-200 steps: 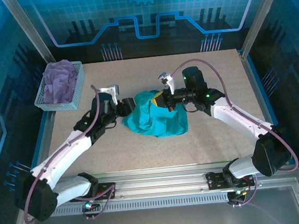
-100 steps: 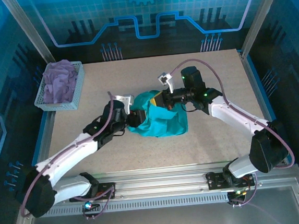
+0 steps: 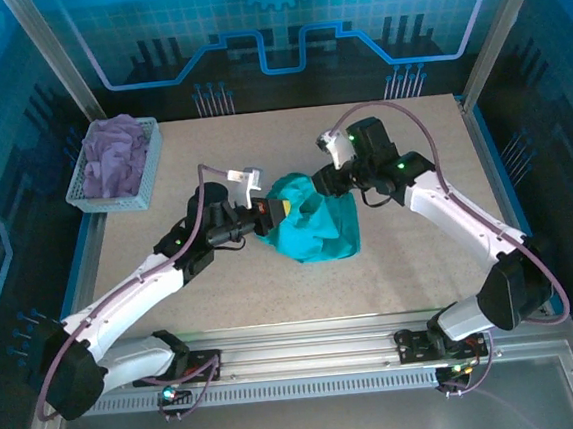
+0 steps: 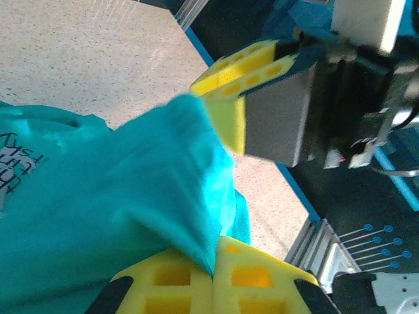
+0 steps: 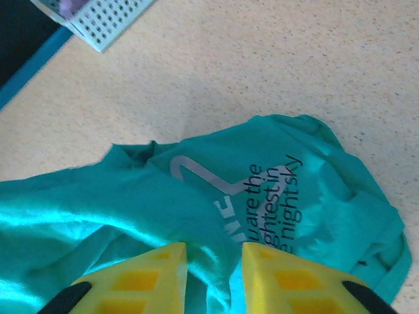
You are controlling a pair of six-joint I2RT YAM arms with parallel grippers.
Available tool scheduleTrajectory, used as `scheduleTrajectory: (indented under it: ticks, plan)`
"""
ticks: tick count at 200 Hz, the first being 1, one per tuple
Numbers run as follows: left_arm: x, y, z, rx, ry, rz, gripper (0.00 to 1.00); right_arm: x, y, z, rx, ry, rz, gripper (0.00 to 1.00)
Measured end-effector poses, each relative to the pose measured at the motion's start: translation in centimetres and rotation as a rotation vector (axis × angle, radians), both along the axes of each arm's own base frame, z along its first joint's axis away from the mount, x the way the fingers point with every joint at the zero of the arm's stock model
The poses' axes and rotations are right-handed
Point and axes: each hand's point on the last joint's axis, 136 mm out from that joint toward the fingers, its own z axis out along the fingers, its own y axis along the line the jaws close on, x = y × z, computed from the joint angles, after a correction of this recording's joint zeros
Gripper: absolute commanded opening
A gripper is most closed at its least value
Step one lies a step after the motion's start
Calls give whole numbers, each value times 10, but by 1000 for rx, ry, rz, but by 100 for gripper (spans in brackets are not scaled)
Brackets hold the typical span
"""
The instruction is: Fold the inside-out t-shirt
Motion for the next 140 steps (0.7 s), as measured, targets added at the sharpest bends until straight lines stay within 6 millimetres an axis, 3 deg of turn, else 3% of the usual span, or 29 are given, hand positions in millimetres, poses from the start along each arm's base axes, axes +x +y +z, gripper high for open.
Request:
scheduleTrajectory:
  ticks: [22, 59, 91, 98, 125, 140]
  plan:
    - [0, 0, 0, -10, 10, 1, 0, -11, -4, -11, -27, -9, 7, 45]
    - [0, 1, 0, -14, 16, 5, 0, -55, -13, -30, 6, -9, 41, 57]
    - [0, 1, 0, -14, 15, 5, 0, -48, -4, -36, 30, -32, 52, 66]
    - [-1, 2, 0, -15, 15, 5, 0, -43, -1, -38, 33, -36, 53, 62]
    - [-1, 8, -1, -9, 9, 31, 0, -26, 18, -51, 58, -4, 84, 17]
    - [7, 23, -4, 5, 14, 108, 0, -26, 25, -49, 101, 7, 122, 6]
